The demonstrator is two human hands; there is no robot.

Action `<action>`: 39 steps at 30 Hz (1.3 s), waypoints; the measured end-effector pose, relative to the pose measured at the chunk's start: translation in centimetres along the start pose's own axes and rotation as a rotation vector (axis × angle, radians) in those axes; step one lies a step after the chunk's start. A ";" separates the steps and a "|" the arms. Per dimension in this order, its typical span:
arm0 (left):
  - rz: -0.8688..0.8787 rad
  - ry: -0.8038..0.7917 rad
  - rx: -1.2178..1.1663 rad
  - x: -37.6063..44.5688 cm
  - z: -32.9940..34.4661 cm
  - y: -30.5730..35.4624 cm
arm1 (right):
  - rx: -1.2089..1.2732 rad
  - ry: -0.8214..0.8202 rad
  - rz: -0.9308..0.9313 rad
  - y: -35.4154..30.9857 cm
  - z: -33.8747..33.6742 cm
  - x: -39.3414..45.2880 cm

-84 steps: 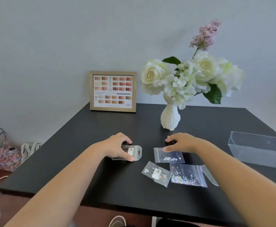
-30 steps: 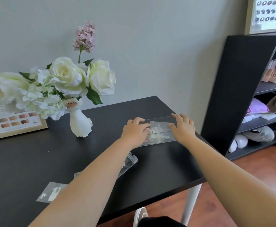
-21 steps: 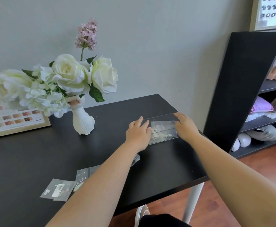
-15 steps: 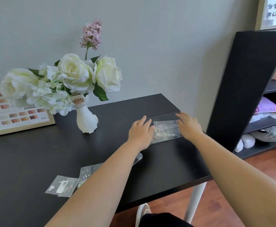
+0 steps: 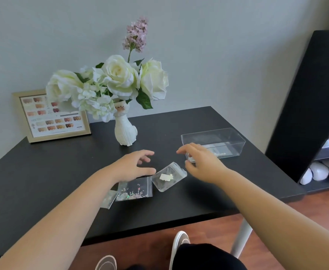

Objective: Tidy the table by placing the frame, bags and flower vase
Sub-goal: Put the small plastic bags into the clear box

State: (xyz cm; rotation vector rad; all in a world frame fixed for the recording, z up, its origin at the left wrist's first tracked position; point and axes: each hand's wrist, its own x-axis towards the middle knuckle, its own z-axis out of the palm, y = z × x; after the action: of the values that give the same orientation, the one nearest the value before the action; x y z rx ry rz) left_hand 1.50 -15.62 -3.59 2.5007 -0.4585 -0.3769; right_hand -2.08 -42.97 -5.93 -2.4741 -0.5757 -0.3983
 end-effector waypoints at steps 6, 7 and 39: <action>-0.091 -0.115 0.255 -3.4 -0.4 -2.7 | -0.075 -0.418 0.065 -2.3 1.1 2.8; -0.094 -0.105 0.284 -3.6 -0.5 -2.9 | -0.073 -0.455 0.081 -2.6 1.3 3.0; -0.031 -0.034 -0.128 -0.5 1.5 -0.2 | 0.001 0.196 0.129 -0.2 -7.7 1.8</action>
State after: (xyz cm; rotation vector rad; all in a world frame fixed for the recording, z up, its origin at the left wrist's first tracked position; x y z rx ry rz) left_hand 0.55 -16.00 -4.84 2.3831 -0.3973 -0.4469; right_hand -1.86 -46.71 0.99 -2.4195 -0.3342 -0.5801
